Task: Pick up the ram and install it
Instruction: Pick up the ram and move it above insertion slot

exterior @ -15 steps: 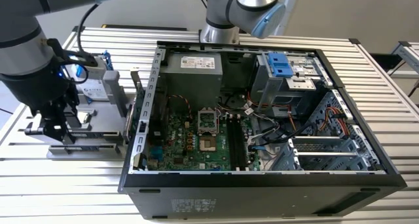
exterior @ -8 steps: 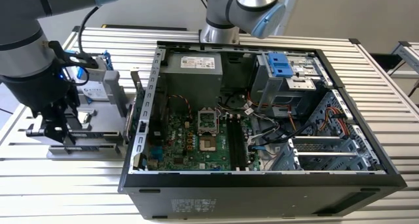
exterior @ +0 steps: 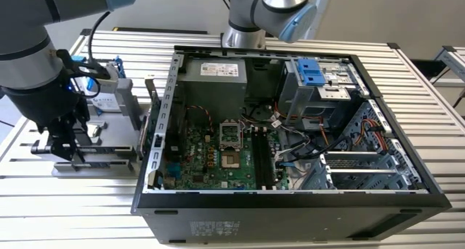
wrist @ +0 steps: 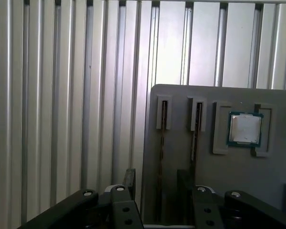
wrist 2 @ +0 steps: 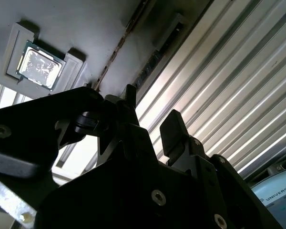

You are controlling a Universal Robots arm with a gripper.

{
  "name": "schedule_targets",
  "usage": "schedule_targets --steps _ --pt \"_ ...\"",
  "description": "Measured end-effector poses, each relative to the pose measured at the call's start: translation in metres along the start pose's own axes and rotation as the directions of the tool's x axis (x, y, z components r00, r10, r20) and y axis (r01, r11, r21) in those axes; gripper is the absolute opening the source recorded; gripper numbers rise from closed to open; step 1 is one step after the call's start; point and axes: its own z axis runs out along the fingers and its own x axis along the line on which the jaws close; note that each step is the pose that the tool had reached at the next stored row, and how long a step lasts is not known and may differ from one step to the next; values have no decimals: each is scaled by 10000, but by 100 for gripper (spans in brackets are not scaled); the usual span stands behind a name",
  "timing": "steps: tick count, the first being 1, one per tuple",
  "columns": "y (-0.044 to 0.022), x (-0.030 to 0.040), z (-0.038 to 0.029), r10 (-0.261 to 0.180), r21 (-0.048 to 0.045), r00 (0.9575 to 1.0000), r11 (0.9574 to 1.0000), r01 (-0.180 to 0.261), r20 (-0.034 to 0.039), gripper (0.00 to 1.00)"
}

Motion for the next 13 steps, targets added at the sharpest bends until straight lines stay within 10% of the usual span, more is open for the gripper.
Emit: schedule_targets --steps 13 --pt "-4 -105 105 0 -2 10000 10000 0 -49 100"
